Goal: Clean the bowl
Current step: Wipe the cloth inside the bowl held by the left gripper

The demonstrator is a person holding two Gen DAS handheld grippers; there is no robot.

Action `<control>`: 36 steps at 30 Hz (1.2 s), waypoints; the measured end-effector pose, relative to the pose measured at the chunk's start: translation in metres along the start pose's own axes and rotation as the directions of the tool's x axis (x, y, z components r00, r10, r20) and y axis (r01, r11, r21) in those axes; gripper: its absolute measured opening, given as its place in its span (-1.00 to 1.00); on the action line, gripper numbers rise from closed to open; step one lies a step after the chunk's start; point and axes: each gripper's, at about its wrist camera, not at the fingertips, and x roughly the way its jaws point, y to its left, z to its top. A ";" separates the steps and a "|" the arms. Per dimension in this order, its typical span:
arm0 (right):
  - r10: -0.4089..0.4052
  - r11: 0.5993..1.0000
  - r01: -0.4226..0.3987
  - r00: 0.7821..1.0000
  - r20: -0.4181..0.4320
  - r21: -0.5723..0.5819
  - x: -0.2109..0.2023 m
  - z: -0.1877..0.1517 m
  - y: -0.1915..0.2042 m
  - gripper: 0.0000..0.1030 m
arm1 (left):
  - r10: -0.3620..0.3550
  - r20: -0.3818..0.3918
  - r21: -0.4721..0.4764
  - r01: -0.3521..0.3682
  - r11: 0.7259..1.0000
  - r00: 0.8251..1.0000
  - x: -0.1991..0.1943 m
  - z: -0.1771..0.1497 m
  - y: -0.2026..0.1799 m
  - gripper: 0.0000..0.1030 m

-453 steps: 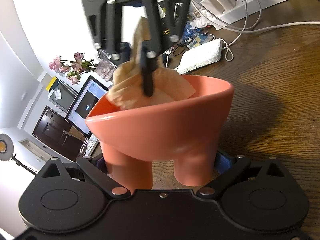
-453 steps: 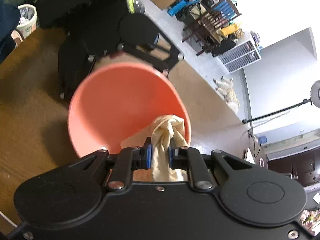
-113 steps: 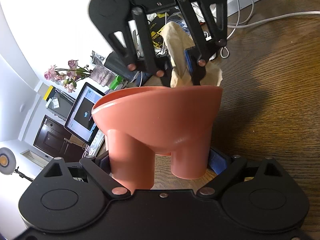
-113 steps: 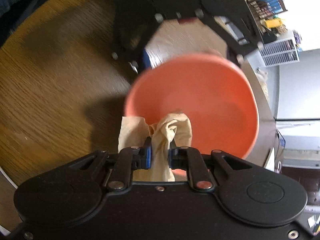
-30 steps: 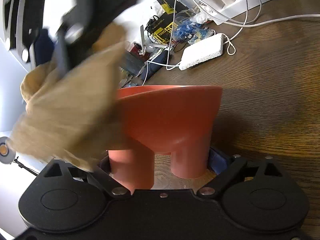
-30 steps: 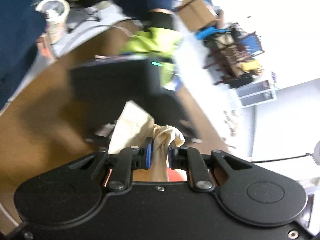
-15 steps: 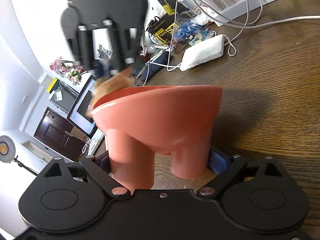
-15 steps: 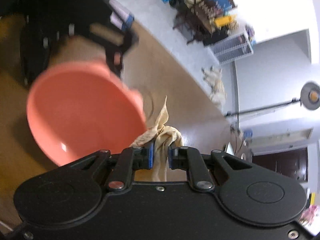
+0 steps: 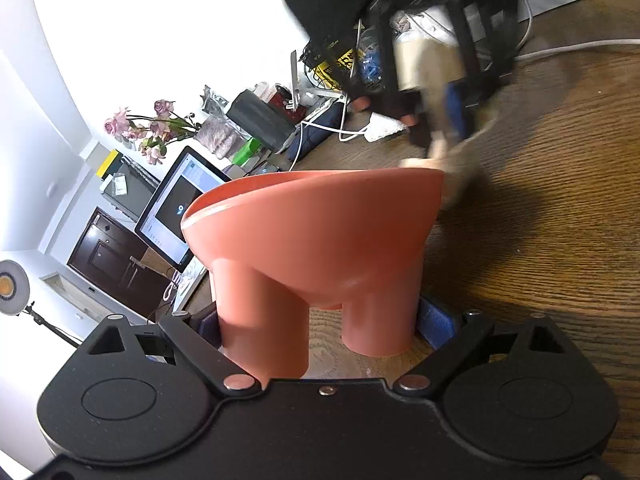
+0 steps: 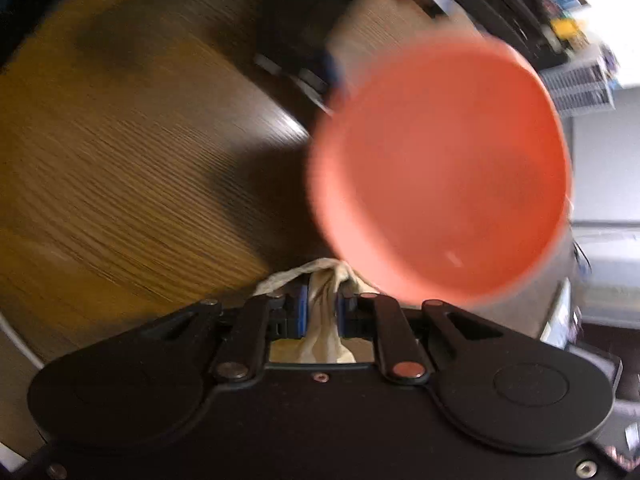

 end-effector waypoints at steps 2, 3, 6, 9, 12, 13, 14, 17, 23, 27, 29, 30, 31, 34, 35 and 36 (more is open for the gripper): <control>0.000 0.999 0.002 0.998 0.068 -0.032 -0.016 0.018 0.009 -0.69 | 0.000 0.002 -0.002 0.000 1.000 1.000 -0.002 -0.006 0.002 0.79; -0.005 0.999 0.008 0.996 0.087 -0.040 -0.021 0.022 0.010 -0.69 | 0.001 0.002 -0.003 -0.001 1.000 1.000 -0.001 -0.005 0.001 0.79; -0.044 0.998 0.052 0.985 0.165 -0.042 -0.043 0.037 0.004 -0.70 | 0.002 0.000 -0.003 -0.002 1.000 1.000 0.001 -0.006 0.000 0.79; -0.110 0.992 0.120 0.965 0.237 -0.029 -0.063 0.048 -0.011 -0.70 | 0.003 -0.001 0.001 -0.003 1.000 1.000 0.001 -0.006 0.000 0.79; -0.173 0.982 0.185 0.950 0.261 -0.024 -0.074 0.048 -0.024 -0.70 | 0.003 0.000 0.001 -0.003 1.000 1.000 0.000 -0.008 0.000 0.79; -0.202 0.975 0.217 0.948 0.247 -0.037 -0.075 0.049 -0.029 -0.70 | 0.003 0.001 0.000 -0.003 1.000 1.000 -0.001 -0.009 0.000 0.79; -0.237 0.965 0.255 0.944 0.228 -0.052 -0.073 0.048 -0.036 -0.70 | 0.003 0.001 0.000 -0.003 1.000 1.000 -0.001 -0.010 0.000 0.79; -0.285 0.955 0.297 0.934 0.214 -0.025 -0.070 0.052 -0.065 -0.70 | 0.003 0.001 0.000 -0.003 1.000 1.000 -0.002 -0.013 0.001 0.79; -0.340 0.941 0.338 0.934 0.115 0.033 -0.066 0.017 -0.099 -0.70 | 0.002 0.004 -0.002 -0.002 1.000 1.000 -0.005 -0.016 0.003 0.79; -0.320 0.945 0.316 0.947 0.035 0.081 -0.047 -0.006 -0.103 -0.70 | 0.004 0.004 -0.005 -0.004 1.000 1.000 -0.005 -0.003 0.005 0.79; -0.301 0.951 0.301 0.953 -0.012 0.069 -0.039 -0.013 -0.098 -0.70 | 0.003 0.004 -0.005 -0.003 1.000 1.000 -0.003 -0.001 0.004 0.79; -0.285 0.956 0.287 0.958 -0.039 0.053 -0.033 -0.017 -0.093 -0.70 | 0.003 0.004 -0.004 -0.003 1.000 1.000 -0.001 0.001 0.004 0.79; -0.269 0.962 0.272 0.961 -0.065 0.039 -0.027 -0.021 -0.088 -0.70 | 0.003 0.003 -0.004 -0.003 1.000 1.000 0.000 0.002 0.003 0.79; -0.219 0.975 0.222 0.972 -0.089 0.026 -0.023 -0.025 -0.078 -0.70 | 0.004 0.003 -0.004 -0.004 1.000 1.000 0.000 0.002 0.003 0.79; -0.190 0.982 0.191 0.977 -0.099 0.007 -0.019 -0.024 -0.070 -0.70 | 0.004 0.003 -0.003 -0.004 1.000 1.000 0.000 0.003 0.003 0.79; -0.180 0.984 0.180 0.978 -0.102 -0.001 -0.020 -0.023 -0.067 -0.70 | 0.004 0.002 -0.003 -0.004 1.000 1.000 0.000 0.003 0.003 0.79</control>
